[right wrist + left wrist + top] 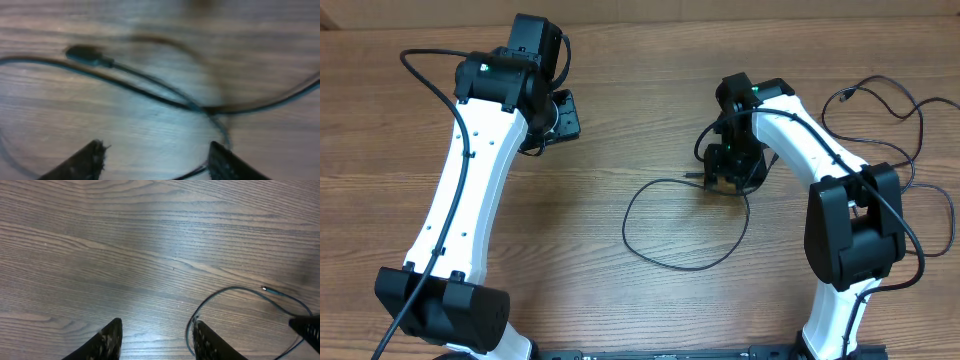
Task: Untangle cables
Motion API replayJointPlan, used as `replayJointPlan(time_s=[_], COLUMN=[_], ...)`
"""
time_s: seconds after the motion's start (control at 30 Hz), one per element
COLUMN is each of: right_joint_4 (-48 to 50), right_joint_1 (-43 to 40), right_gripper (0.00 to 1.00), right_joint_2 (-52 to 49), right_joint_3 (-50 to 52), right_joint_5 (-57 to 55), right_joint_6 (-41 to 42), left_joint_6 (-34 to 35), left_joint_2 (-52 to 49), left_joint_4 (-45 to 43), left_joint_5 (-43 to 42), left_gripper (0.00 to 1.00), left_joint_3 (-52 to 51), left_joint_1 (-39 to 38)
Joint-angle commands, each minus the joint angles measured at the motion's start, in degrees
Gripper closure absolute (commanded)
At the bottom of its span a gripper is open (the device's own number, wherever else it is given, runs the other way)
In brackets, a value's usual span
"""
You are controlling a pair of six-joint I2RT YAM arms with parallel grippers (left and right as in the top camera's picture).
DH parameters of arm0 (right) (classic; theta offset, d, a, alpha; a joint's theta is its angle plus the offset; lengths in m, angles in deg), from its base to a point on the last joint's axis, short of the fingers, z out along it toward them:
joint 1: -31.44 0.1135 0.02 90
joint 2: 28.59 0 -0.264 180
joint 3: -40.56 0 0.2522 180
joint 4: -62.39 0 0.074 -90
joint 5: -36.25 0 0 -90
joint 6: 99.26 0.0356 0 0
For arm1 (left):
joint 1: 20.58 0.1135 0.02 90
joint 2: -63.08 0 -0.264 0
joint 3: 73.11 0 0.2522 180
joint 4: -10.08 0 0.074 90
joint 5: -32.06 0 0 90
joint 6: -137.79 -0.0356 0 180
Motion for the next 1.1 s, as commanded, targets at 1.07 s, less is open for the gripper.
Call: replayJointPlan(time_s=[1.07], right_joint_4=[18.3], right_joint_1=[-0.5], right_gripper=[0.52], right_joint_2=[2.1], right_joint_3=[17.3], right_joint_5=[-12.2], right_joint_6=[37.9], left_joint_6=[0.4], left_joint_2=[0.7], left_joint_4=[0.4], left_joint_5=[0.5], left_gripper=[0.54], left_joint_3=[0.9], left_joint_1=[0.2])
